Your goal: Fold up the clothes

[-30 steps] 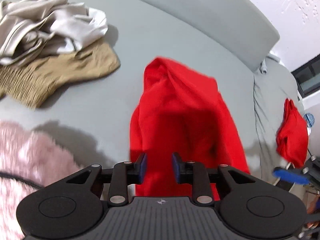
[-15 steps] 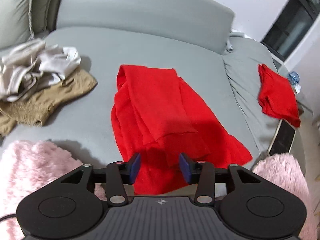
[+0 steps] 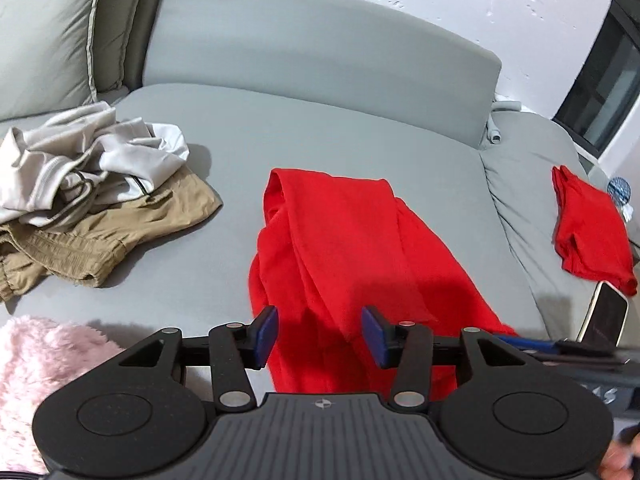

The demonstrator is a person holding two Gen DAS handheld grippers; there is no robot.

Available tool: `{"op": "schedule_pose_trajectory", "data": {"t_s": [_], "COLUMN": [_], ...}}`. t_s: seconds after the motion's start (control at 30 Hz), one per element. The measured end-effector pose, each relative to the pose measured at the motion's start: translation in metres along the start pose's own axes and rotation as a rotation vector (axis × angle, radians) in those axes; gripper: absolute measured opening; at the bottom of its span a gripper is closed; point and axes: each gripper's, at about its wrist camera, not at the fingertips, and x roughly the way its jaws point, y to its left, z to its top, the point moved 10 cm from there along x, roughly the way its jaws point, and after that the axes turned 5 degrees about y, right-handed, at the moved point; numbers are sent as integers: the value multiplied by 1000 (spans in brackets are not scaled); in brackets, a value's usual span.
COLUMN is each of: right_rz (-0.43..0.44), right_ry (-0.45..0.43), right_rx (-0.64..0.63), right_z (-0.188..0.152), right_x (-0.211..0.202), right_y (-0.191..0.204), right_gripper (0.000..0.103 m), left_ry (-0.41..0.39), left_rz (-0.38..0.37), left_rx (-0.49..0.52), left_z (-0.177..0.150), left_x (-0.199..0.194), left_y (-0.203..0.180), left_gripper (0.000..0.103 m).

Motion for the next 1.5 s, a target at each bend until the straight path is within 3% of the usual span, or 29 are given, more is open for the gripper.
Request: {"op": "schedule_pose_trajectory", "data": {"t_s": [0.13, 0.2, 0.27, 0.53, 0.73, 0.97, 1.0, 1.07, 1.13, 1.2, 1.3, 1.4, 1.5], "right_rz": [-19, 4, 48, 60, 59, 57, 59, 66, 79, 105, 223, 274, 297], "right_ry": [-5, 13, 46, 108, 98, 104, 102, 99, 94, 74, 3, -6, 47], "right_rx": [-1, -6, -5, 37, 38, 37, 36, 39, 50, 70, 141, 189, 268], "right_z": [8, 11, 12, 1, -5, -11, -11, -11, -11, -8, 4, 8, 4], "right_x": [10, 13, 23, 46, 49, 51, 51, 51, 50, 45, 25, 20, 31], "right_y": [2, 3, 5, 0, -2, -4, -4, -4, -6, -6, -4, -5, -11], "right_gripper": [50, 46, 36, 43, 42, 44, 44, 45, 46, 50, 63, 67, 67], "left_ry": [5, 8, 11, 27, 49, 104, 111, 125, 130, 115, 94, 106, 122], "left_rz": [-35, -52, -50, -37, -110, -124, -136, -159, -193, -250, -329, -314, -286], "left_rx": [-33, -38, -27, -45, -60, -122, -128, -140, -168, -229, -313, -312, -302], "left_z": [7, 8, 7, -1, -3, -8, -7, -7, -3, 7, 19, 14, 6], "left_x": [15, 23, 30, 43, 46, 51, 51, 50, 47, 38, 25, 28, 32], "left_y": [-4, -7, -7, 3, -1, 1, 0, -1, -2, -4, -7, -4, 0], "left_gripper": [45, 45, 45, 44, 36, 40, 38, 14, 8, 6, 4, 4, 5]}}
